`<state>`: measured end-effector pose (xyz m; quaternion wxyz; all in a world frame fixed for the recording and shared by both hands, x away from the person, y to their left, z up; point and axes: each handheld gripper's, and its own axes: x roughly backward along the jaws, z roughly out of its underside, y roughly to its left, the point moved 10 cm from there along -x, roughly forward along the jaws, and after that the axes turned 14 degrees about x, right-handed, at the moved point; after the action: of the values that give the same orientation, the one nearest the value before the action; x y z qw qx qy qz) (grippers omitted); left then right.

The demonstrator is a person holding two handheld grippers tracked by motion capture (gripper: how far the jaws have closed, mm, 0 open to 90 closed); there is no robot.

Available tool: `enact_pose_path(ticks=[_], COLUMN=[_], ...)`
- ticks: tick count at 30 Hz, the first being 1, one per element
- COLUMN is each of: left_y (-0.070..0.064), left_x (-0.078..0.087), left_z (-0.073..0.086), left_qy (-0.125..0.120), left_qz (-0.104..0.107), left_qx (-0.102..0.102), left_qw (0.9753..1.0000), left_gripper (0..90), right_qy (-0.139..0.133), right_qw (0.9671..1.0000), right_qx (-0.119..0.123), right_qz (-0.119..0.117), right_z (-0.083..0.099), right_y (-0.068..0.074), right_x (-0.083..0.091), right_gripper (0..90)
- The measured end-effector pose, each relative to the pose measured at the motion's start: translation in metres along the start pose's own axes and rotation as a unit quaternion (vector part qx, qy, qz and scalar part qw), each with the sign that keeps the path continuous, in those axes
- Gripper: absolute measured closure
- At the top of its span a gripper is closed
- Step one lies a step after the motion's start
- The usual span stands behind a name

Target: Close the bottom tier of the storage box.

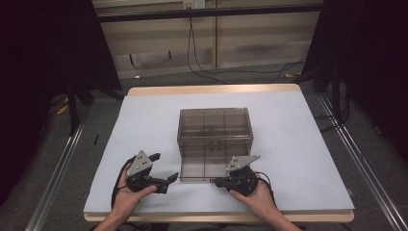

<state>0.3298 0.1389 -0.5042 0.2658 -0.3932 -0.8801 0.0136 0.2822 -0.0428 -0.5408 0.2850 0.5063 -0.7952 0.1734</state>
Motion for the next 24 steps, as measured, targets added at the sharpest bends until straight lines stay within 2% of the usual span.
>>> enact_pose_path(ticks=[9, 24], left_y=[0.0005, 0.0006], left_x=[0.0011, 0.0018], left_z=[-0.0010, -0.0017], left_qy=[-0.003, -0.005], left_qz=[0.003, 0.000], left_qx=[-0.005, -0.002], left_qw=[1.0000, 1.0000], left_gripper=[4.6, 4.7], right_qy=[0.001, -0.007], right_qw=[1.0000, 0.9999], right_qx=[-0.006, -0.014], right_qz=[0.001, 0.002], right_z=[0.0014, 0.0003], right_y=[-0.0023, -0.0054], right_x=[-0.0019, 0.0002], right_gripper=[90.0, 90.0])
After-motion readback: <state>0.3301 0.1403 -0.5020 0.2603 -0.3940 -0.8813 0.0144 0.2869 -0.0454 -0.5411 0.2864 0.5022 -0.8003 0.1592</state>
